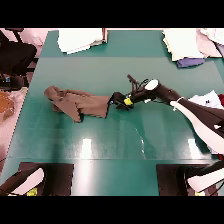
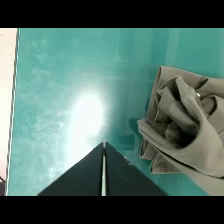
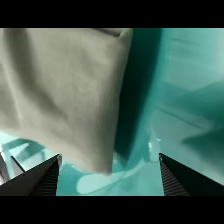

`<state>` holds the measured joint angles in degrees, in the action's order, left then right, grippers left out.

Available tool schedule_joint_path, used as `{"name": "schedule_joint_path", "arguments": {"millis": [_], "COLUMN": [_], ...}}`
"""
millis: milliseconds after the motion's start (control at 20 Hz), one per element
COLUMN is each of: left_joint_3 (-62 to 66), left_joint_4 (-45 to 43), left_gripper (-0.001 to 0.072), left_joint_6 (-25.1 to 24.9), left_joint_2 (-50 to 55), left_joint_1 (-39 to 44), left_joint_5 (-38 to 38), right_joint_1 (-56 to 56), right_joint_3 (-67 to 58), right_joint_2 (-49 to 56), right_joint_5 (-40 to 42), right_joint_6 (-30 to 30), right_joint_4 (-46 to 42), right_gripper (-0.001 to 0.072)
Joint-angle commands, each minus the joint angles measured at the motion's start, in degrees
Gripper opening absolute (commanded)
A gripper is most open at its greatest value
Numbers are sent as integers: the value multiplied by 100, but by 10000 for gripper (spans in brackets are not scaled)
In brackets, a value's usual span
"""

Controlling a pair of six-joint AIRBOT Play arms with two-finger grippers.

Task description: Fold the shirts.

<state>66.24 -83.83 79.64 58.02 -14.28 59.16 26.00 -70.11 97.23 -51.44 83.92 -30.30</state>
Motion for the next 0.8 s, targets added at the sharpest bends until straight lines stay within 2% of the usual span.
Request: {"name": "schedule_joint_path", "arguments": {"millis": [0, 150, 450, 500, 550, 600, 650, 700, 750], "left_joint_3": [2, 2, 2, 2, 2, 2, 2, 2, 2], "left_joint_4": [37, 55, 223, 225, 223, 225, 225, 291, 407], "left_gripper": [21, 21, 21, 21, 21, 22, 21, 21, 21], "left_joint_6": [-17, -17, -17, -17, -17, -15, -15, -13, -13], "left_joint_2": [-4, -4, -4, -4, -4, -4, -4, -4, -4], "left_joint_1": [-4, -4, -4, -4, -4, -4, -4, -4, -4], "left_joint_5": [-9, 2, 7, 20, 52, 70, 94, 146, 247], "right_joint_1": [280, 409, 542, 581, 581, 579, 562, 538, 490], "right_joint_3": [109, 109, 109, 109, 103, 61, -63, -284, -540], "right_joint_2": [273, 385, 647, 693, 706, 706, 704, 680, 643], "right_joint_5": [350, 492, 732, 752, 774, 782, 778, 782, 787], "right_joint_6": [-487, -846, -839, -879, -990, -1137, -1263, -1351, -1464], "right_joint_4": [946, 1622, 2028, 2186, 2347, 2514, 2634, 2625, 2625], "right_gripper": [708, 708, 704, 673, 568, 360, 87, 24, 24]}}
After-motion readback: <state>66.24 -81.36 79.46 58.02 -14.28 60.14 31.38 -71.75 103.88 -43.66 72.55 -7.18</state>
